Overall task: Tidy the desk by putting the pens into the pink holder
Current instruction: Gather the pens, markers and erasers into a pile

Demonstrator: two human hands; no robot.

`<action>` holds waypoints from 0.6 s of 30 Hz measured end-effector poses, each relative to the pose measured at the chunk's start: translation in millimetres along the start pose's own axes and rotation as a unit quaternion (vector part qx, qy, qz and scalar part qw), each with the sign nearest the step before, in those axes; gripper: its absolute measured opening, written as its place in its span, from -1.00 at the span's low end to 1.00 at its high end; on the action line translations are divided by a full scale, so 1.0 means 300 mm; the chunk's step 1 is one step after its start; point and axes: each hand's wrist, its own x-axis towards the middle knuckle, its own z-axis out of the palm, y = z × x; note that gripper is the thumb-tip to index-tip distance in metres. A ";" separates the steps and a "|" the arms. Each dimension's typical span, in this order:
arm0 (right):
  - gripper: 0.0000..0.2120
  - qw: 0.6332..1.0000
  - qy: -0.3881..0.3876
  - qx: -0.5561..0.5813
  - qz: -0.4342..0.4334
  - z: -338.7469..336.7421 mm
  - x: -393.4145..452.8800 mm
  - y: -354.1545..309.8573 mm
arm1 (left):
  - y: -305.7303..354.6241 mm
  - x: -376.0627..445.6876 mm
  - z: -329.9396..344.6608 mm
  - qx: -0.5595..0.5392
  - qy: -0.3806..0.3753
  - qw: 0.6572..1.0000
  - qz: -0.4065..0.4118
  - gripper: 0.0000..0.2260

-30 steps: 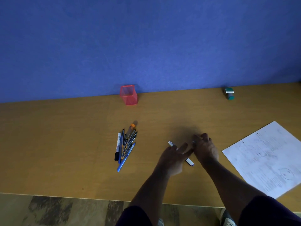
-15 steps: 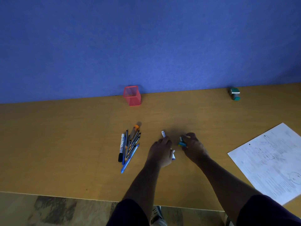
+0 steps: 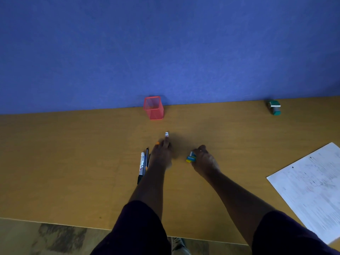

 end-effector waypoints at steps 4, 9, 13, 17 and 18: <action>-0.64 0.998 -0.004 0.061 0.019 0.027 0.041 -0.075 | -0.079 0.003 0.058 -0.016 0.052 0.998 -0.044 -0.54; -0.63 0.993 -0.006 0.109 0.037 0.051 0.089 -0.171 | -0.080 -0.051 0.084 -0.134 0.087 0.974 -0.163 -0.44; -0.52 0.974 -0.024 0.207 0.085 0.043 0.120 -0.248 | 0.005 -0.154 0.102 -0.247 0.106 0.910 -0.317 -0.34; -0.39 0.963 -0.099 0.241 0.070 0.035 0.147 -0.294 | 0.065 -0.239 0.150 -0.259 0.094 0.906 -0.321 -0.12; -0.36 0.961 -0.120 0.243 0.052 0.033 0.147 -0.295 | 0.070 -0.253 0.161 -0.257 0.091 0.907 -0.322 -0.10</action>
